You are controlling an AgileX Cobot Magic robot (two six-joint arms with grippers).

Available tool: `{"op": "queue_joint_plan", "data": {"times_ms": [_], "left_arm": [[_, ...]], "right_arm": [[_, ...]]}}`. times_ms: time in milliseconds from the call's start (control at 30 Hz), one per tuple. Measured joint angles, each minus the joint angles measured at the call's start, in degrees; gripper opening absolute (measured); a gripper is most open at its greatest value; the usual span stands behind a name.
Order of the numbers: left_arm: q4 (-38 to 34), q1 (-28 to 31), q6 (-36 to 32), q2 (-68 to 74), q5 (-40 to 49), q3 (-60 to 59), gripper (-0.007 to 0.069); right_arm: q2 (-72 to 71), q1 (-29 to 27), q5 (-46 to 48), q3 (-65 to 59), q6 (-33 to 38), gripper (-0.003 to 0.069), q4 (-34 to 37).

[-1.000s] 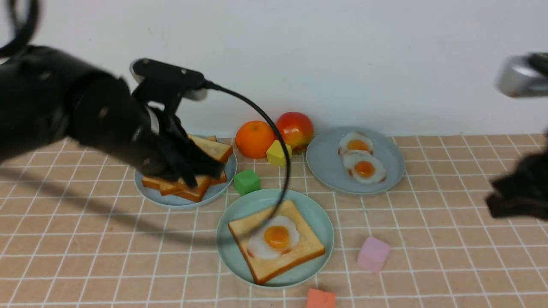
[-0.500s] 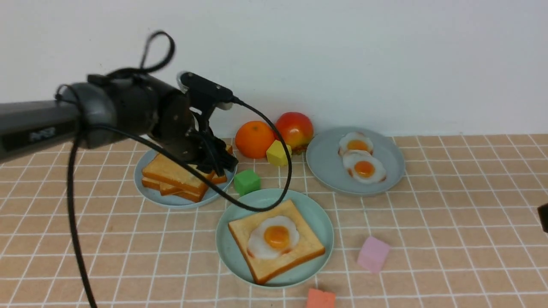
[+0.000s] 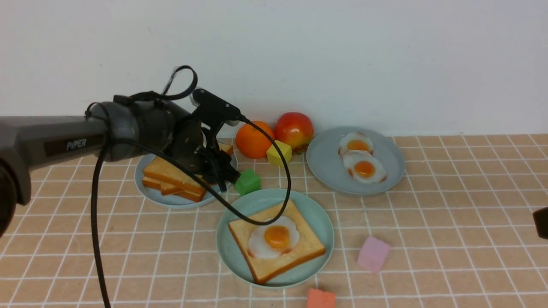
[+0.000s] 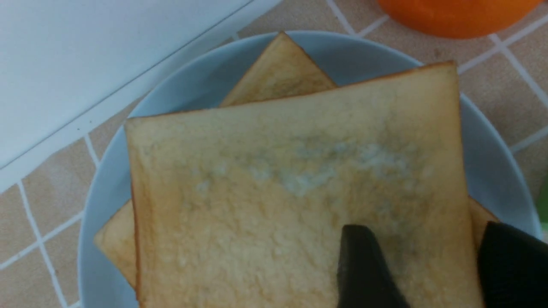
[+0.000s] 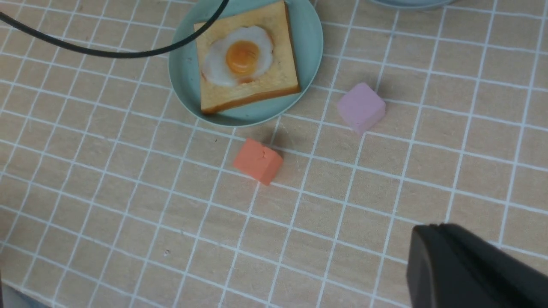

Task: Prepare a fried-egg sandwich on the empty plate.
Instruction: Use the left arm to grab a slice of bread, then use the left arm to place a slice of bread on the fried egg in the middle

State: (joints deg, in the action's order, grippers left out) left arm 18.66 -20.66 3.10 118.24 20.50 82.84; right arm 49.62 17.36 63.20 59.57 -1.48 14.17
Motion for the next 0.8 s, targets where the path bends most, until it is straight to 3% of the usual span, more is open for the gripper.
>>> {"op": "queue_joint_plan", "data": {"times_ms": [233, 533, 667, 800], "left_arm": [[0.00, 0.00, 0.89, -0.34, 0.45, 0.00, 0.0118], [-1.16, -1.51, 1.47, -9.88, 8.93, -0.10, 0.0099], [-1.95, -7.26, 1.14, -18.15, 11.83, -3.59, 0.0097], [-2.73, -16.98, -4.33, -25.24, 8.54, -13.13, 0.0087]], "right_arm": [[0.00, 0.00, 0.22, 0.00, 0.00, 0.0013, 0.00], [-0.15, 0.00, 0.91, 0.00, 0.00, 0.0018, 0.25], [-1.27, 0.00, 0.95, 0.00, 0.00, 0.0021, 0.43], [-3.33, 0.00, 0.98, 0.00, 0.00, 0.0022, 0.36]]}}
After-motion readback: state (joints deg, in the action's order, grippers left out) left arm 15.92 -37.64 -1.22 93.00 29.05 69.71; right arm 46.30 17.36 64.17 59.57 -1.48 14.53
